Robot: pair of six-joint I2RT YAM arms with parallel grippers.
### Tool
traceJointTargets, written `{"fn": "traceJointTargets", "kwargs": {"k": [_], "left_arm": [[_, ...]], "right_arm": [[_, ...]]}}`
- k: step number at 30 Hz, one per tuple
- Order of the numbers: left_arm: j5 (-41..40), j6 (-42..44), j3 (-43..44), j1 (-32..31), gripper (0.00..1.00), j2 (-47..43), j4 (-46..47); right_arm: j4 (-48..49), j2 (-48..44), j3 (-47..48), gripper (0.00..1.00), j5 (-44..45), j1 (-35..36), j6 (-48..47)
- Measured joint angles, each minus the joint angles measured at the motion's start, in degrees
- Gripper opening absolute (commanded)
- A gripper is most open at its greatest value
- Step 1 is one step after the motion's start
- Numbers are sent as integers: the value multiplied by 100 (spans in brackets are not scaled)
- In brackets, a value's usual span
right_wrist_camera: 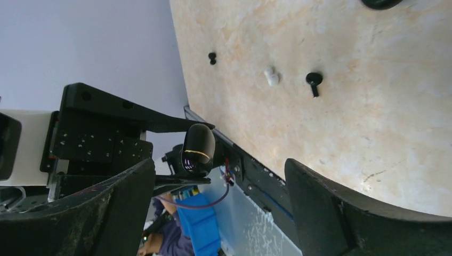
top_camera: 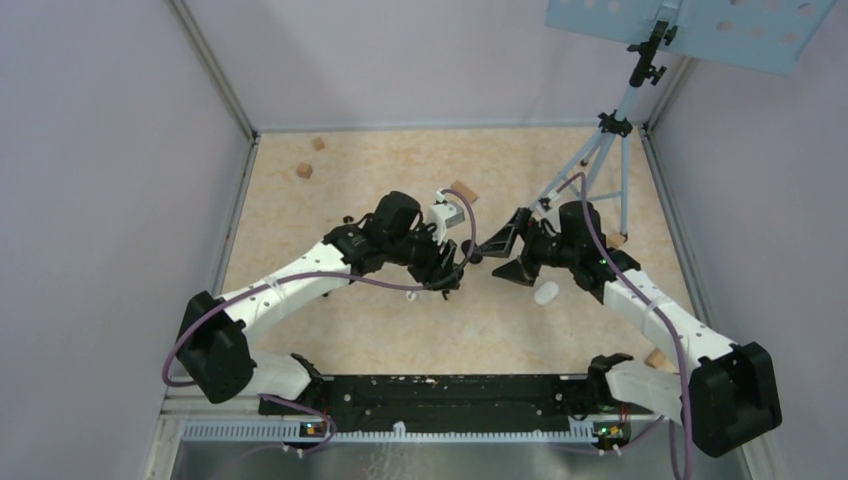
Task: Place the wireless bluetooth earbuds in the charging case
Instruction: Pass from the left arm to the right
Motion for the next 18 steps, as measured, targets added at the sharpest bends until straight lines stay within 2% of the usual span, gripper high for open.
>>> {"fn": "traceJointTargets", "kwargs": {"k": [4, 9, 18], "left_arm": [[164, 146, 55, -2, 46, 9, -76], [232, 273, 57, -4, 46, 9, -168], [323, 426, 188, -28, 47, 20, -457]], "right_arm": [[295, 181, 0, 86, -59, 387, 186], [610, 323, 0, 78, -109, 629, 396], [911, 516, -2, 72, -114, 1032, 612]]}}
